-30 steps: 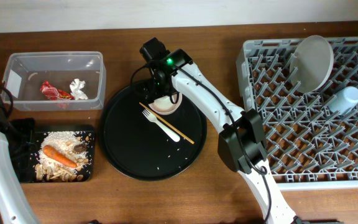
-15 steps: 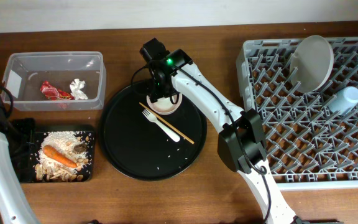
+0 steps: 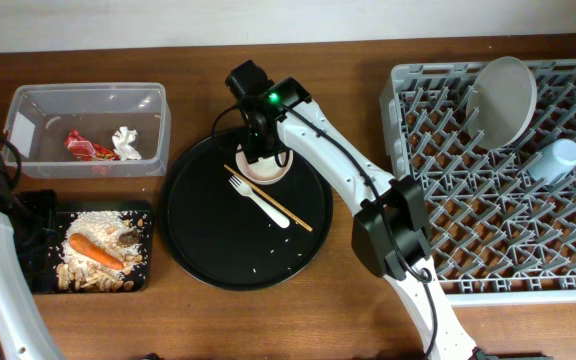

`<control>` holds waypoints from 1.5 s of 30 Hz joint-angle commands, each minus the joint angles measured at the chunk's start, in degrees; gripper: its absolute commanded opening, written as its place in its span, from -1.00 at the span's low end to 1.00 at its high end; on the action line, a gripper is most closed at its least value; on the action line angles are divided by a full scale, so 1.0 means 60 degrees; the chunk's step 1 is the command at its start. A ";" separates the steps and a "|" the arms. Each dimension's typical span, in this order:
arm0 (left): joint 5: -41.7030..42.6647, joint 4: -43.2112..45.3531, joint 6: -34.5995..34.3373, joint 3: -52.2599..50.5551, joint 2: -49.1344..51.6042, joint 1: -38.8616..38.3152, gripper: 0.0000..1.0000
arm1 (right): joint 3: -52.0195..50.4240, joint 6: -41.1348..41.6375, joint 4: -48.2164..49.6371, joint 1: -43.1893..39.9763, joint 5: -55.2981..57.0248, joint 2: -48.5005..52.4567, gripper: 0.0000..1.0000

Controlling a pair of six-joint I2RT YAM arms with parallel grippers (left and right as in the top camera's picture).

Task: Sort waste into correct bins and load items into the dishwasher rack
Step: 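Carry the white cup to the rack and place it upside down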

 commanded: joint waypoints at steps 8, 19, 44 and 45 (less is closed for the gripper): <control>-0.0029 -0.0007 -0.0127 -0.0033 -0.0066 0.0033 0.98 | 0.0164 -0.0018 -0.0951 -0.1435 0.0189 -0.2940 0.08; -0.0025 -0.0007 -0.0127 -0.0033 -0.0066 0.0033 0.98 | 0.0164 -0.0342 -0.2954 -0.6885 0.0262 -0.5472 0.12; -0.0029 -0.0007 -0.0127 -0.0033 -0.0066 0.0033 0.98 | -0.4065 0.0663 -0.1792 -1.2444 0.0259 -0.4918 0.64; -0.0025 -0.0007 -0.0127 -0.0033 -0.0066 0.0033 0.98 | -0.4065 0.0667 -0.1807 -1.2444 0.0255 -0.4918 0.71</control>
